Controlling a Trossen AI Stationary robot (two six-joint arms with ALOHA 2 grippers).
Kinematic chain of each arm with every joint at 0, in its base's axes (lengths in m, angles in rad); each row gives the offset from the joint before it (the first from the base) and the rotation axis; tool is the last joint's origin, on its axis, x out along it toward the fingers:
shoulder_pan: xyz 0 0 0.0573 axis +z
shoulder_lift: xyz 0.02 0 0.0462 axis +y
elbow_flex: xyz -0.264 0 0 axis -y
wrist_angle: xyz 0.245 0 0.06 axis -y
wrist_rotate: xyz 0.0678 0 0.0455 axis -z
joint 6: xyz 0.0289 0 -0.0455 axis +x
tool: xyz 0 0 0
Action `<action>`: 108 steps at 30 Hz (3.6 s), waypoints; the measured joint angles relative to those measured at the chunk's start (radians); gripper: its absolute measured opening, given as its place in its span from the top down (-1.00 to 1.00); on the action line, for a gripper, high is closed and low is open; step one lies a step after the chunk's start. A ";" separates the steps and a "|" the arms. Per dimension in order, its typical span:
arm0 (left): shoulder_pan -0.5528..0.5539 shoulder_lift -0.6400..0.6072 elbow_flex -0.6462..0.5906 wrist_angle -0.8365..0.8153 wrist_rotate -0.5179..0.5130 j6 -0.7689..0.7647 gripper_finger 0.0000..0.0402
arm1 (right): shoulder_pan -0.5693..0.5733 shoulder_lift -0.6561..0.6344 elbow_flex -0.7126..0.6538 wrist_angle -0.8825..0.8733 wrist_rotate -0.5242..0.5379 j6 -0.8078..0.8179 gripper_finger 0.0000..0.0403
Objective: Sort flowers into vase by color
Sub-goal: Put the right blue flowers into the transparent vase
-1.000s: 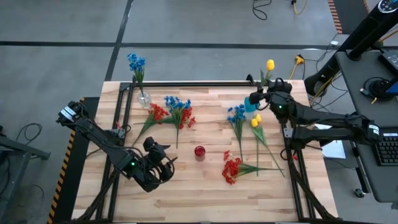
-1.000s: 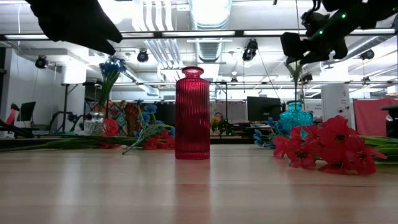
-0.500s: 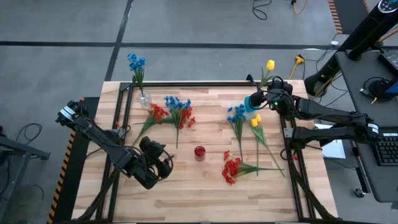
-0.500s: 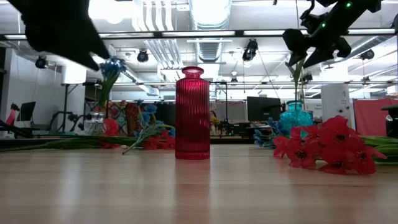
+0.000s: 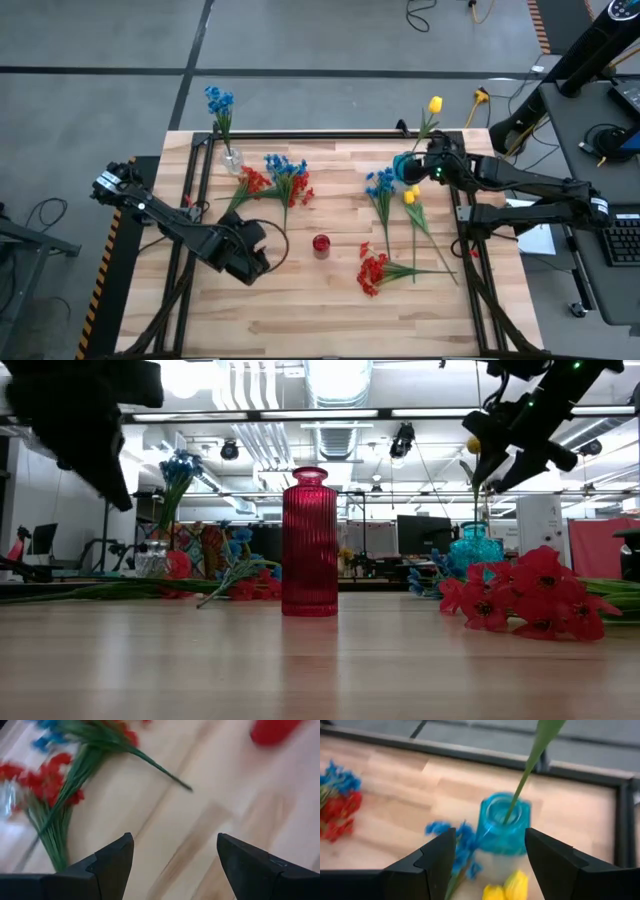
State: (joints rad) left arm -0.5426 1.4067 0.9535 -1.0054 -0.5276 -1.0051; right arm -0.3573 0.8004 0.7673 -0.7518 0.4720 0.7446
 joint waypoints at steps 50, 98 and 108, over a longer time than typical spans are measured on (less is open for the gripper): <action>0.185 -0.002 -0.004 -0.064 0.153 0.221 -0.33 | 0.475 0.253 -0.002 -0.340 -0.611 0.302 -0.12; -0.066 -0.002 0.001 0.024 0.037 -0.131 -0.33 | 0.475 0.516 -0.003 0.047 -0.315 0.236 -0.12; -0.066 -0.002 0.001 0.026 0.019 -0.129 -0.33 | 0.395 0.664 -0.002 0.180 -0.303 0.148 -0.12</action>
State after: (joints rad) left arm -0.6087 1.4052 0.9546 -0.9798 -0.5089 -1.1337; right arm 0.0379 1.4640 0.7649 -0.5714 0.1688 0.8931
